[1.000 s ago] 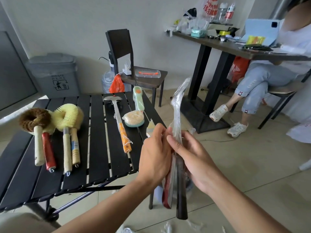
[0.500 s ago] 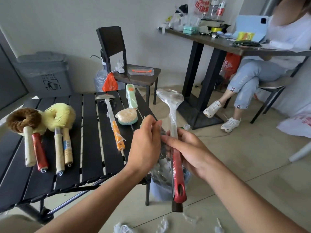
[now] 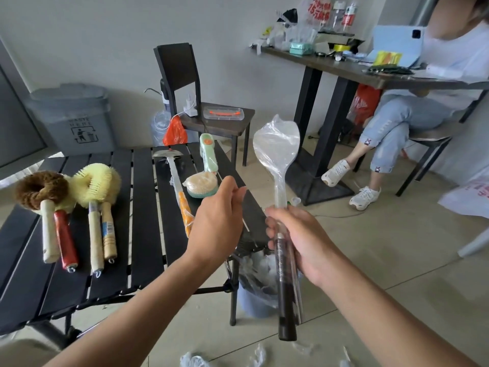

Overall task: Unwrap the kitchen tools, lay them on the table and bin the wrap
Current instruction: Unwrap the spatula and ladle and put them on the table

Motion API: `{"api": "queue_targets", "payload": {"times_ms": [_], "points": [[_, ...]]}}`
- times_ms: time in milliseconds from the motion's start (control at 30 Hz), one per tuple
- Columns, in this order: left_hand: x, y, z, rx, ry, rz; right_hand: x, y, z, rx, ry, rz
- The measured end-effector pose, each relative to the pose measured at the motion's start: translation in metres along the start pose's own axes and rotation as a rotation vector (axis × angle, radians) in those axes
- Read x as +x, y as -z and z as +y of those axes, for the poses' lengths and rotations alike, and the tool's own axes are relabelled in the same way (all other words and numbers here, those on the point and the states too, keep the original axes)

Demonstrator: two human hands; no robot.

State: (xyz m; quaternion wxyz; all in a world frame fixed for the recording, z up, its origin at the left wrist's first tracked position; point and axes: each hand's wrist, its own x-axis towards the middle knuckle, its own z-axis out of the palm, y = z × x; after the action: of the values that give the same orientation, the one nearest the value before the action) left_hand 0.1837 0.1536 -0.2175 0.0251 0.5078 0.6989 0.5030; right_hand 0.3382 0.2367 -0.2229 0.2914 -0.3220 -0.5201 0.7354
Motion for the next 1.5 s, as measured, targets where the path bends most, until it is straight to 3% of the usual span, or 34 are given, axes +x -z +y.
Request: {"api": "queue_targets", "payload": {"times_ms": [200,533,667,733,833,900,1100,1300,1500], "points": [[0.001,0.005,0.007,0.005,-0.028,-0.014,0.006,0.002,0.01,-0.057,0.107,0.099],[0.003,0.006,-0.005,-0.01,0.093,0.018,0.007,0.004,0.011,0.028,0.097,0.111],[0.001,0.003,-0.008,-0.349,0.106,-0.066,0.005,0.011,0.012,-0.258,0.205,0.177],[0.005,0.006,-0.009,-0.537,0.165,-0.129,0.003,0.011,0.012,-0.297,0.224,0.19],[0.007,0.006,-0.003,-0.627,0.258,-0.224,0.0,0.005,0.014,-0.327,0.267,0.171],[0.007,0.003,0.0,-0.593,0.298,-0.258,-0.004,-0.001,0.014,-0.359,0.293,0.149],[0.009,-0.001,-0.001,-0.329,0.141,-0.281,-0.01,-0.013,0.016,-0.581,0.403,0.125],[0.012,0.003,-0.004,-0.106,-0.053,-0.154,-0.008,-0.011,0.018,-0.636,0.423,0.141],[0.002,0.0,-0.002,0.03,-0.125,0.009,-0.003,-0.012,0.024,-0.611,0.388,0.168]]}}
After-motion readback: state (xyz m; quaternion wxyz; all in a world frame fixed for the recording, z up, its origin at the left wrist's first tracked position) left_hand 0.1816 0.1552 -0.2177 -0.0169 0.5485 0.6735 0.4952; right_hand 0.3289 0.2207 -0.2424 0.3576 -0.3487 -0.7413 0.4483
